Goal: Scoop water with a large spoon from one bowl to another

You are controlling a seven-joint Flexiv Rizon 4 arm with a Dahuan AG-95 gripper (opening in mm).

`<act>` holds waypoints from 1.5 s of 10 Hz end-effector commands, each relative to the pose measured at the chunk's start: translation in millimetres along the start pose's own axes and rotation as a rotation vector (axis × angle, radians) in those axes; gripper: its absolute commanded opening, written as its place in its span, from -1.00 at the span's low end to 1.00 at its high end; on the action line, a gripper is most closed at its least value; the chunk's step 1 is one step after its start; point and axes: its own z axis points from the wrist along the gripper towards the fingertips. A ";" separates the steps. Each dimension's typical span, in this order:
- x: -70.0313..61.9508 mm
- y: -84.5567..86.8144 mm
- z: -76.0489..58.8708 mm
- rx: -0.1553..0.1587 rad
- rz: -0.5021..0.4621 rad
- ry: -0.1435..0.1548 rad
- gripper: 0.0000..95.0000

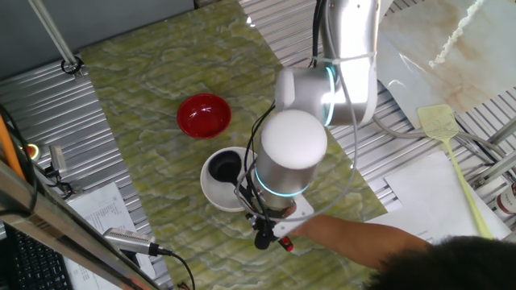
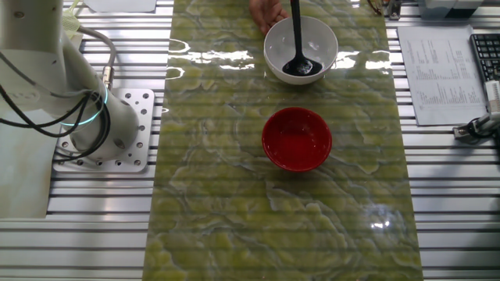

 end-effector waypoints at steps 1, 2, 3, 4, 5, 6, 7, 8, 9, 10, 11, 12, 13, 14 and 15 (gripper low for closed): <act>1.9 1.4 -2.1 -0.002 0.004 -0.008 -0.60; 1.7 1.4 -4.0 -0.003 0.009 -0.010 -1.00; 2.3 1.7 -6.9 -0.003 0.013 -0.017 -1.00; 3.4 2.0 -10.2 -0.002 0.015 -0.025 -1.00; 4.5 2.3 -12.2 -0.002 0.016 -0.030 -1.00; 5.3 2.6 -14.8 -0.001 0.019 -0.042 -1.00; 5.8 3.0 -18.1 -0.002 0.022 -0.036 -1.00; 5.6 2.9 -18.6 -0.002 0.022 -0.038 -1.00; 5.4 2.8 -19.0 -0.002 0.020 -0.045 -1.00; 4.8 2.9 -21.0 -0.002 0.019 -0.049 -1.00; 4.2 3.0 -22.7 -0.002 0.021 -0.050 -1.00; 3.1 3.1 -25.9 -0.003 0.021 -0.051 -1.00; 2.2 2.7 -27.7 -0.001 0.023 -0.057 -1.00; 1.2 1.9 -29.1 -0.004 0.017 -0.058 -1.00; 0.5 2.0 -31.1 -0.010 0.019 -0.061 -1.00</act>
